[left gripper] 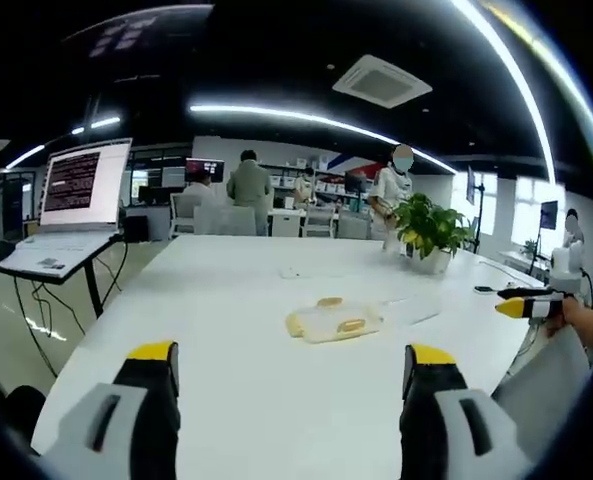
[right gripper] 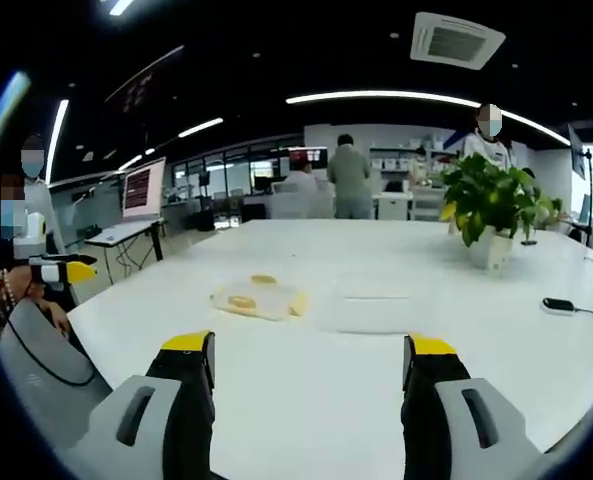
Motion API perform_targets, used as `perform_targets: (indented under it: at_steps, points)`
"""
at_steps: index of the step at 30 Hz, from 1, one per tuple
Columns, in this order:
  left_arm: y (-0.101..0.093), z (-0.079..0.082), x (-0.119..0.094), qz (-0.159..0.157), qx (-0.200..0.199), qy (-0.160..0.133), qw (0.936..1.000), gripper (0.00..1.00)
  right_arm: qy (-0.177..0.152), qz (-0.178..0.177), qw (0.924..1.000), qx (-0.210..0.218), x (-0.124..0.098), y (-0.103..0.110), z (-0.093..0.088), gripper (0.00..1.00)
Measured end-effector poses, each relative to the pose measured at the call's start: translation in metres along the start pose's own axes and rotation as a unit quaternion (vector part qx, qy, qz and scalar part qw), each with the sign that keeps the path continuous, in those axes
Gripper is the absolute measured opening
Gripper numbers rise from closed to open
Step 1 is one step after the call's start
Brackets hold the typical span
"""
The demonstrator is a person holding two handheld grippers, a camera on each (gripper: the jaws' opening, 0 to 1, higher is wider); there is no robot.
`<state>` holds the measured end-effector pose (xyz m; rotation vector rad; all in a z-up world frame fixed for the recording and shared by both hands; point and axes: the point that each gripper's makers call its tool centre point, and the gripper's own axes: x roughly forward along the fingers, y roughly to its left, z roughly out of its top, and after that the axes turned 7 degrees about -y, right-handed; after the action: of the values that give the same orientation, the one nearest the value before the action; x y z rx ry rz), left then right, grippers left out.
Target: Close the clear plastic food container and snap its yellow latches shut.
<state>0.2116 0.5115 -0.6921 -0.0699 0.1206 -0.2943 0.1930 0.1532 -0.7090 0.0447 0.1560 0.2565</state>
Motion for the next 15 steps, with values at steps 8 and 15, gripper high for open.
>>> perform_targets:
  at_steps: [8, 15]
  points:
    - [0.0001, -0.0049, 0.0009, 0.0, -0.001, 0.012, 0.9999, 0.9, 0.001, -0.001, 1.0, 0.002, 0.0003, -0.0007, -0.001, 0.74]
    - [-0.0012, -0.0074, 0.0008, -0.002, 0.005, 0.019, 0.9998, 0.9, 0.002, -0.003, 1.0, 0.004, 0.0, -0.0005, -0.0021, 0.73]
